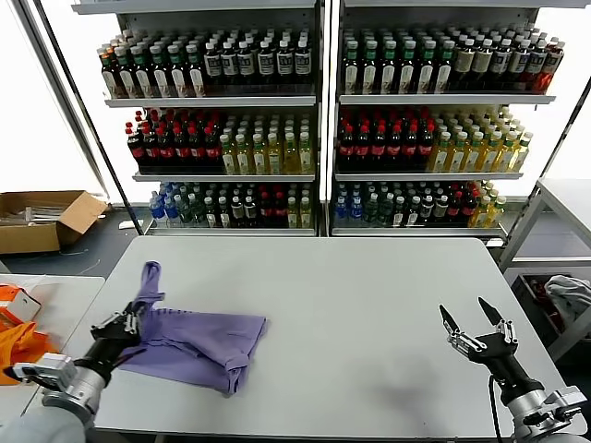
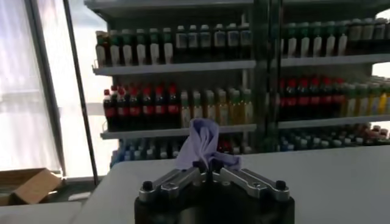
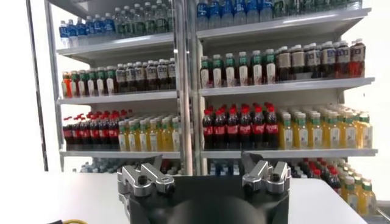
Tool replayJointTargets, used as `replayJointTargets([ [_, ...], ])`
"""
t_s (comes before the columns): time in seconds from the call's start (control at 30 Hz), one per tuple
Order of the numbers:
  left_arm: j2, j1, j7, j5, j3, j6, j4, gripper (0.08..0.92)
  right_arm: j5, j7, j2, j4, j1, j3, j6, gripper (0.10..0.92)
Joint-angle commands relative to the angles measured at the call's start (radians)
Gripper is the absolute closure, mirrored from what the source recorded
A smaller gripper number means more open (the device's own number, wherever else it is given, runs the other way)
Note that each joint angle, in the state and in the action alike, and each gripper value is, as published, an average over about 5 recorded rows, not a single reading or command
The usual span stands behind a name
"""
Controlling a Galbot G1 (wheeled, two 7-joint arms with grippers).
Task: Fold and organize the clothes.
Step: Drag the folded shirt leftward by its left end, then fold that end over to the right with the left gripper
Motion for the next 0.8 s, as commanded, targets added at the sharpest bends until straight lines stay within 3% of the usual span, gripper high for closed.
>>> replayJointTargets([
  [0.03,-0.068,0.004,-0.023,0.091,0.215,0.015,-0.096,0.898,-0.004,-0.001,-0.007,-0.010,0.005,-0.005,0.001,0.203],
  [0.47,-0.156,-0.026,0.022,0.231,0.383,-0.004,0.051,0.888,-0.004,0.001,-0.001,-0.007,0.006,-0.003,0.000,0.203],
  [0.8,-0.135,0.017,0.080,0.207,0.343,0.017,-0.043,0.637,-0.003,0.004,-0.003,-0.012,0.026,-0.014,-0.003,0.203],
])
